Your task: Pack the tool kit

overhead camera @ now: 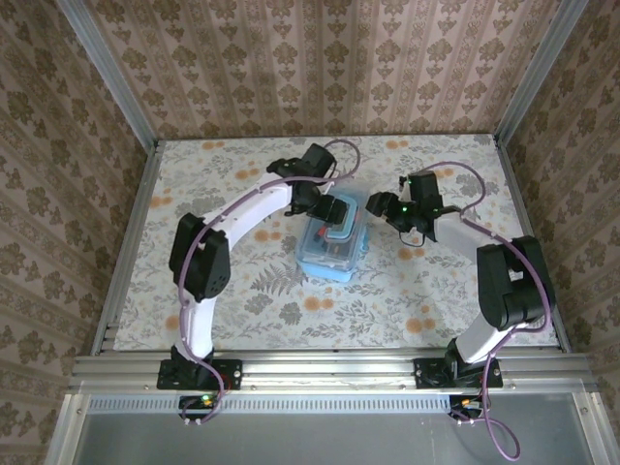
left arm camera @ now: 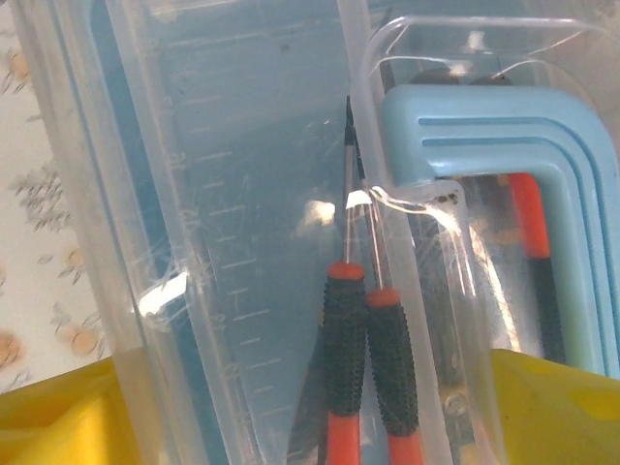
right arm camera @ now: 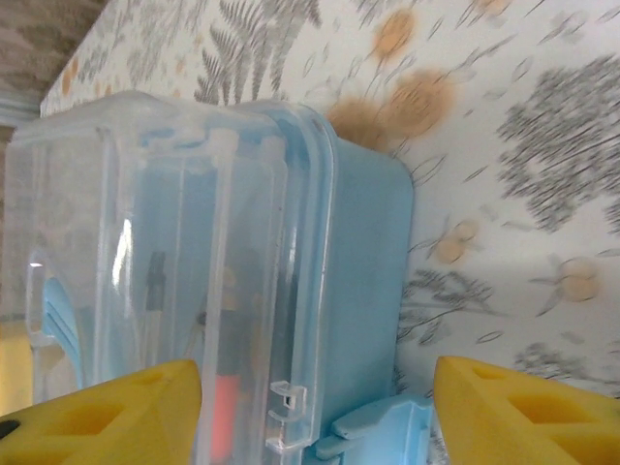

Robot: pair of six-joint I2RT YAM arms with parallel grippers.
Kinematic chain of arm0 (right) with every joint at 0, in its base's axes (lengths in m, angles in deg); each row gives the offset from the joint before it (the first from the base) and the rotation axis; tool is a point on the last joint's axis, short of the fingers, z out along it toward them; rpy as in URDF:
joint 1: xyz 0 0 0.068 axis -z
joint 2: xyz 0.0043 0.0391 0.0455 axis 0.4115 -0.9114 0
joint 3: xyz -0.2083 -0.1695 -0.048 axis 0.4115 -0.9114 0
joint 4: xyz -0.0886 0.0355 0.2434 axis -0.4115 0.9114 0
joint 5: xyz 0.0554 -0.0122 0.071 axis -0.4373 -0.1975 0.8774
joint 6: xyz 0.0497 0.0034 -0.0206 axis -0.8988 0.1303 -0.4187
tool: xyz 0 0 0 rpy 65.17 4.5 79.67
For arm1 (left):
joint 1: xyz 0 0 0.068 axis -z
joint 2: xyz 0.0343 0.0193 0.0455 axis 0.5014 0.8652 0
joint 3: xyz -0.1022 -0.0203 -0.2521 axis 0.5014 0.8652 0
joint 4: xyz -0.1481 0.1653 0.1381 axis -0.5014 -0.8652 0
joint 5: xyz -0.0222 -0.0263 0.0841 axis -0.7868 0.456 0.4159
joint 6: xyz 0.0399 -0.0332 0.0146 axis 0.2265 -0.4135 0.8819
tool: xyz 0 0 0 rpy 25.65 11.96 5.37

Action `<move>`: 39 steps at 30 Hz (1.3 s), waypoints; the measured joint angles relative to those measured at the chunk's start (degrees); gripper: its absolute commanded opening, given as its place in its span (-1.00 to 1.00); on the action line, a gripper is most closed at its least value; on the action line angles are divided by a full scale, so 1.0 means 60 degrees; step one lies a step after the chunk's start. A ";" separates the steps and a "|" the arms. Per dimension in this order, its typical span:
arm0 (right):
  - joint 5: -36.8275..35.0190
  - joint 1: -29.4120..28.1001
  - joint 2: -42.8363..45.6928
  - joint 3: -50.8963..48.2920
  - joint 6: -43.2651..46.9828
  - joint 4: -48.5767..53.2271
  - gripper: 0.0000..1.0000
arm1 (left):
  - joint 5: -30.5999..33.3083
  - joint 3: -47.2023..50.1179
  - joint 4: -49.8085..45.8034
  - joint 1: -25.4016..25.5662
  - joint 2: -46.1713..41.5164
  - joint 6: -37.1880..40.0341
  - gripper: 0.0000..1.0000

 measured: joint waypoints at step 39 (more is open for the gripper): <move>-0.0911 0.0182 0.3180 -0.1508 0.0951 0.0794 0.63 | 0.0306 0.2277 0.2080 -0.1687 -0.3034 -0.0412 0.84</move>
